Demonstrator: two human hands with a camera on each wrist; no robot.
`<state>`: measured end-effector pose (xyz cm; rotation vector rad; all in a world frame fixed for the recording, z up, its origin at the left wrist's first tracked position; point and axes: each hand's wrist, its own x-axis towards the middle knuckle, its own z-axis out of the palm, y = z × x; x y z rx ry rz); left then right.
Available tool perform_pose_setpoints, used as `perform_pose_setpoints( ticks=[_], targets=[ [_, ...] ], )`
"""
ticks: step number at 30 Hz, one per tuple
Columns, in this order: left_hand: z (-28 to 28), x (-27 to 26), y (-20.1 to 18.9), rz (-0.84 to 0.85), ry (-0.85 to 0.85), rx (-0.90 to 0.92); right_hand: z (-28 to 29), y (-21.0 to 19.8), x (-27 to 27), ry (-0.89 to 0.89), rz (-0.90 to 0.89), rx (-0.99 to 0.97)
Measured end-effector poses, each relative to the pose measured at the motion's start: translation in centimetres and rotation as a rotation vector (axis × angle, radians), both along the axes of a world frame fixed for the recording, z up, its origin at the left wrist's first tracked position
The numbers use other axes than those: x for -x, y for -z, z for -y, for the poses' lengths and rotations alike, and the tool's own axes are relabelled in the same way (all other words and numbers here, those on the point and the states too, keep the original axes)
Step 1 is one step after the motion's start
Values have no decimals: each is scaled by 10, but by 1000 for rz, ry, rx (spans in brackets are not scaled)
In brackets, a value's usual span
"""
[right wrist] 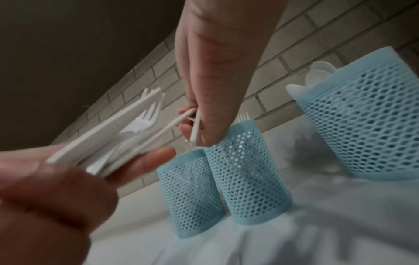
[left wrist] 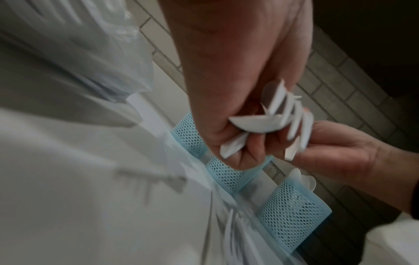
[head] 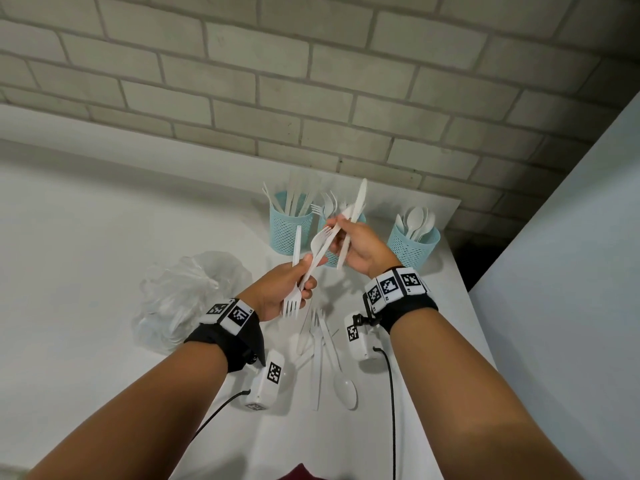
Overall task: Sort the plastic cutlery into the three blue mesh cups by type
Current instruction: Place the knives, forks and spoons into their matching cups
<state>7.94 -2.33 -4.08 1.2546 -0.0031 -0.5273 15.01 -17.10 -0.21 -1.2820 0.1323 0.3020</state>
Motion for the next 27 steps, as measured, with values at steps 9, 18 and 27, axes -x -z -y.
perform_pose_setpoints(
  ticks=[9, 18, 27],
  targets=[
    [-15, -10, -4, -21, -159, 108, -26, -44, -47, 305, 221, -155],
    [-20, -18, -4, -69, -309, 281, -77, -42, -81, 261, 421, 108],
    [-21, -17, 2, -22, -285, 292, -68, -27, -89, 120, 452, 304]
  ],
)
